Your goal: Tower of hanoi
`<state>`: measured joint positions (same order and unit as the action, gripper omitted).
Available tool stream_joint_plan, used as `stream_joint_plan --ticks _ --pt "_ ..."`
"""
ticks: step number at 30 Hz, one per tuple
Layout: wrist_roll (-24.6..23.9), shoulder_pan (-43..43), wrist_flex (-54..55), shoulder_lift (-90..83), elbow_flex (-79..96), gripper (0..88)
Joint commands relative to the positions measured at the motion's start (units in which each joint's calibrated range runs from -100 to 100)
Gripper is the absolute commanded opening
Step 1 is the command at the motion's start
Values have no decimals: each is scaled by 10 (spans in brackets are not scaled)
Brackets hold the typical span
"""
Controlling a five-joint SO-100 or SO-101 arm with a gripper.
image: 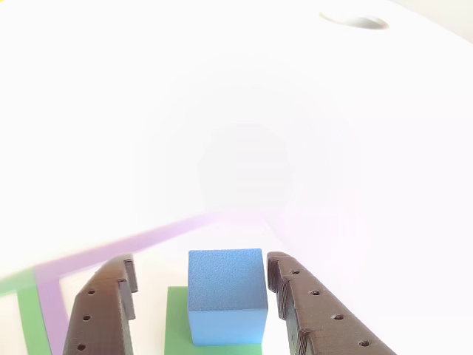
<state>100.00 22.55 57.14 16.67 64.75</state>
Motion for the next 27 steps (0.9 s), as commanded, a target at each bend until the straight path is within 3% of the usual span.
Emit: stream_joint_plan --ticks 1,7,12,16,19,23,27 --pt "0 6 12 -10 -7 230" --pt "0 2 -35 -88 14 255" --pt "0 -3 -201 -244 17 257" --pt "0 -5 -478 -407 -48 245" --pt "0 -10 -728 -502 -154 179" --pt "0 -37 -1023 -553 -349 46" --pt "0 -75 -1251 -551 -537 1"
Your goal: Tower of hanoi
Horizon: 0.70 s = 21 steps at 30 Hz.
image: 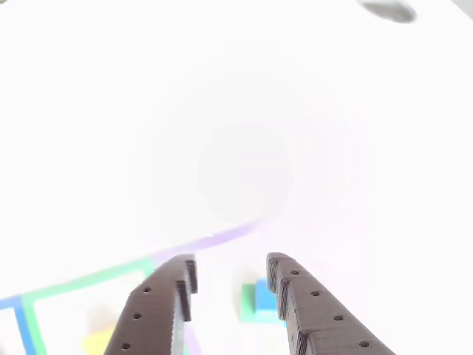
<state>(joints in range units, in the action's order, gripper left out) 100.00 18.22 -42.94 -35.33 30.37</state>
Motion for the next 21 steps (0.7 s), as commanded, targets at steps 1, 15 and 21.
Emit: stream_joint_plan --ticks 1,15,21 --pt "0 -42 -286 -31 -224 1" --pt "0 -143 -568 -63 -453 24" --pt "0 -117 -487 -125 -297 206"
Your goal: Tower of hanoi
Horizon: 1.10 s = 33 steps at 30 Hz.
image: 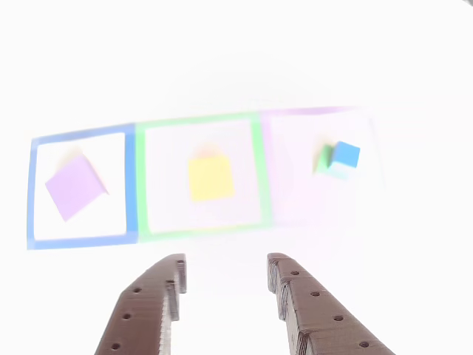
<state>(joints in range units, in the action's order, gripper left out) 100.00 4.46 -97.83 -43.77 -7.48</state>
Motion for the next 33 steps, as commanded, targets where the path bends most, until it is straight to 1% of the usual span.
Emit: stream_joint_plan --ticks 1,4,7,12,16,19,22,25,29,33 --pt "0 26 88 -54 118 230" --pt "0 45 182 -106 241 295" --pt "0 56 281 -152 369 336" --pt "0 65 463 -204 558 343" --pt "0 69 564 -209 657 347" --pt "0 65 676 -209 754 351" --pt "0 64 803 -198 850 367" --pt "0 63 927 -171 928 443" --pt "0 61 1031 -122 979 497" --pt "0 60 1142 -28 996 501"
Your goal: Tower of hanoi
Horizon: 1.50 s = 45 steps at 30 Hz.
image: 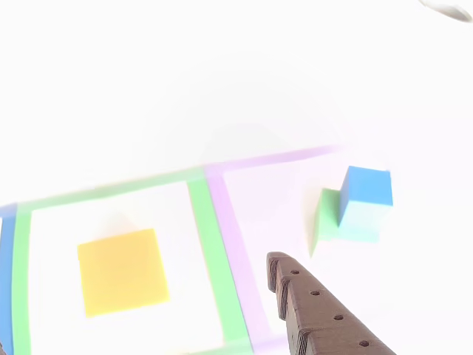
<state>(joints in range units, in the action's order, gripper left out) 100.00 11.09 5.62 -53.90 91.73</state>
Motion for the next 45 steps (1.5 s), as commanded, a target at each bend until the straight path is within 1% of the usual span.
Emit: stream_joint_plan --ticks 1,7,11,16,21,25,32,45 --pt "0 -6 143 108 4 500" --pt "0 -19 332 307 -17 482" --pt "0 -25 438 426 -40 477" --pt "0 -33 529 541 -76 466" --pt "0 -28 563 621 -121 452" --pt "0 -24 579 666 -143 416" --pt "0 -44 629 723 -153 398" --pt "0 -60 637 766 -183 358"
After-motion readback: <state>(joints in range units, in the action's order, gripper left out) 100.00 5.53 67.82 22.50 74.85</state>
